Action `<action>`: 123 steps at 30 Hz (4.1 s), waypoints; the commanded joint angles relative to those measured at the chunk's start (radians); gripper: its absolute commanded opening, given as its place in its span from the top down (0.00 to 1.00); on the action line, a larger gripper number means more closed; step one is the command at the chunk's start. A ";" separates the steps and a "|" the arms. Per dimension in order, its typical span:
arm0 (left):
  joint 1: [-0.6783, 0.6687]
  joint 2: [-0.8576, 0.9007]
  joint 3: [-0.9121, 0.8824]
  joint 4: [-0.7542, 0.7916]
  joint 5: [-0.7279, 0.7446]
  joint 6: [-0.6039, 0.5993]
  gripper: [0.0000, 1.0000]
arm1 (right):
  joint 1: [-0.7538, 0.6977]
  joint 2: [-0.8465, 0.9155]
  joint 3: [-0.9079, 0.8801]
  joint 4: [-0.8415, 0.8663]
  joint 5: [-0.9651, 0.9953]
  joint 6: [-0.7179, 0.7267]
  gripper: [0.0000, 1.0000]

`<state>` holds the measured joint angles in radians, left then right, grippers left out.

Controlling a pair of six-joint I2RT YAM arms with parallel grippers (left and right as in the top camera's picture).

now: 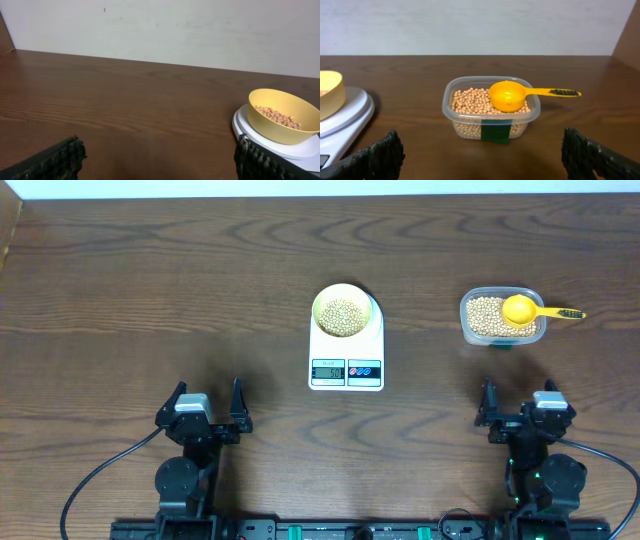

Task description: Scoop item into bowl and weigh 50g on scale

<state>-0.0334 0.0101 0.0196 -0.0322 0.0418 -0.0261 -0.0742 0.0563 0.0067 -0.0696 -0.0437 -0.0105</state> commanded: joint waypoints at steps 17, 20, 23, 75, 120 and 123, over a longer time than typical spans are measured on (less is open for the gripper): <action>0.005 -0.006 -0.016 -0.041 -0.031 -0.001 0.02 | 0.017 -0.051 -0.001 -0.008 0.053 -0.064 0.01; 0.005 -0.006 -0.016 -0.041 -0.031 -0.001 0.02 | 0.024 -0.051 -0.001 -0.008 0.069 -0.058 0.01; 0.005 -0.006 -0.016 -0.041 -0.031 -0.001 0.02 | 0.032 -0.051 -0.001 -0.002 0.108 -0.037 0.01; 0.005 -0.006 -0.016 -0.041 -0.031 -0.001 0.02 | 0.095 -0.051 -0.001 0.006 0.167 0.024 0.01; 0.005 -0.006 -0.016 -0.041 -0.031 -0.001 0.02 | 0.095 -0.051 -0.001 0.006 0.165 0.024 0.01; 0.005 -0.006 -0.016 -0.041 -0.031 -0.001 0.02 | 0.095 -0.051 -0.001 0.006 0.165 0.024 0.01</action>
<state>-0.0334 0.0101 0.0196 -0.0322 0.0418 -0.0257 0.0147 0.0147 0.0067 -0.0616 0.1127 -0.0036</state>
